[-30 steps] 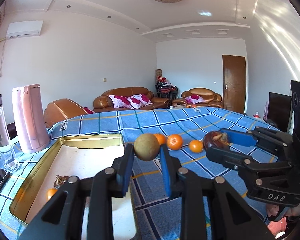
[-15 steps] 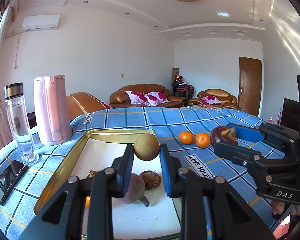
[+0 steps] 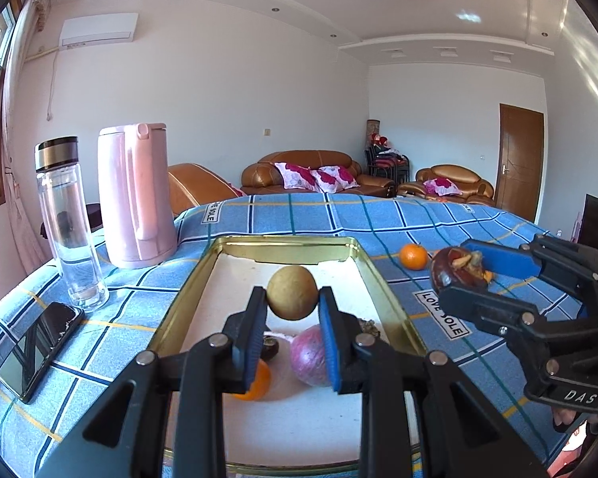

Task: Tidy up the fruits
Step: 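Lower and open the left tool in the tray while the right tool releases the mangosteen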

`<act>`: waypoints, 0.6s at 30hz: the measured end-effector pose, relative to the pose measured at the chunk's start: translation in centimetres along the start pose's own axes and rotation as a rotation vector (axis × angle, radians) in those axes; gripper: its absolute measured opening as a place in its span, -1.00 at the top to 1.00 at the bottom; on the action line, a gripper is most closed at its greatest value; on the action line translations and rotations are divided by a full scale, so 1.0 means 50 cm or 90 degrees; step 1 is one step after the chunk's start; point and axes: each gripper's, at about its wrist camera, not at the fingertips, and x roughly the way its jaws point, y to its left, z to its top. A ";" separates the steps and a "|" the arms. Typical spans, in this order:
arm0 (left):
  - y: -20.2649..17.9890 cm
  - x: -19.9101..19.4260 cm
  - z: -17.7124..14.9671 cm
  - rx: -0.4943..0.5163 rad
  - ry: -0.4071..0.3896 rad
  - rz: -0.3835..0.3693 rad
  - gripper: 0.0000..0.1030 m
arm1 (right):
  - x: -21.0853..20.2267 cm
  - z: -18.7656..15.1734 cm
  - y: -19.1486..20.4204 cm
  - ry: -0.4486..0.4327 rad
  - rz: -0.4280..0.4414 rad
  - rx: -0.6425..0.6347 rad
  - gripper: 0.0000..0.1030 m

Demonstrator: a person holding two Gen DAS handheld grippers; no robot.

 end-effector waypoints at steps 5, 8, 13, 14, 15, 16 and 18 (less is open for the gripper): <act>0.014 0.007 -0.009 -0.005 0.019 0.015 0.47 | 0.025 0.005 0.016 0.017 0.019 -0.002 0.14; 0.022 0.009 -0.011 -0.005 0.029 0.020 0.47 | 0.037 0.009 0.027 0.027 0.026 -0.008 0.14; 0.036 0.013 -0.017 -0.009 0.040 0.030 0.47 | 0.057 0.008 0.041 0.047 0.041 -0.013 0.14; 0.039 0.015 -0.018 -0.010 0.043 0.032 0.47 | 0.061 0.008 0.043 0.050 0.044 -0.014 0.13; 0.041 0.016 -0.019 -0.010 0.046 0.035 0.47 | 0.065 0.007 0.046 0.054 0.046 -0.014 0.13; 0.042 0.017 -0.019 -0.009 0.048 0.037 0.47 | 0.069 0.007 0.048 0.058 0.048 -0.015 0.13; 0.045 0.019 -0.022 -0.008 0.053 0.042 0.47 | 0.076 0.008 0.051 0.066 0.049 -0.017 0.13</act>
